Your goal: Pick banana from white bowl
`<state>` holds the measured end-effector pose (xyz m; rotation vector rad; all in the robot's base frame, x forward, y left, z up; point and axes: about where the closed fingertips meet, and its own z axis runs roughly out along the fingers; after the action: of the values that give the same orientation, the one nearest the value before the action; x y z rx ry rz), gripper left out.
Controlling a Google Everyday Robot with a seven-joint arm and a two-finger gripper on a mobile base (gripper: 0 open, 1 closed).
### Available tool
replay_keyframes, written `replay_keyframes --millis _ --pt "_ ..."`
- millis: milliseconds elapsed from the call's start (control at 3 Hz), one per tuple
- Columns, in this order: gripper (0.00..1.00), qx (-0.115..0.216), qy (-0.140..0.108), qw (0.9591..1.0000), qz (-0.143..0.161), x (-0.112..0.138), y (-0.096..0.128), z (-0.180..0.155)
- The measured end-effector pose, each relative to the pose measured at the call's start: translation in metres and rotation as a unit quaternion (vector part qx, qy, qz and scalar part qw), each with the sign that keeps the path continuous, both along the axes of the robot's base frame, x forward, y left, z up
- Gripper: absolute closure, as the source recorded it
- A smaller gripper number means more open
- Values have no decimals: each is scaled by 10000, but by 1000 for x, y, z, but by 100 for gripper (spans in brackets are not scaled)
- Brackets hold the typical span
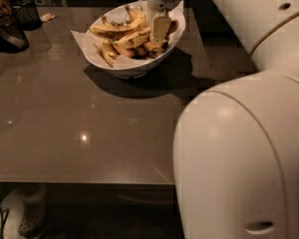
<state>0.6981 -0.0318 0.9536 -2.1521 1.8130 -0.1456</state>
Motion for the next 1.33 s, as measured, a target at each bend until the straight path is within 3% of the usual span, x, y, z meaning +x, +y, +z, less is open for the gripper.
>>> replay_keyframes --millis 333,667,1333 --pt "100 317 -183 9986 -391 -30 -18 27" --pt "100 295 -261 9986 -365 -34 -15 35" --pt "100 649 -242 9965 -471 -91 -23 59"
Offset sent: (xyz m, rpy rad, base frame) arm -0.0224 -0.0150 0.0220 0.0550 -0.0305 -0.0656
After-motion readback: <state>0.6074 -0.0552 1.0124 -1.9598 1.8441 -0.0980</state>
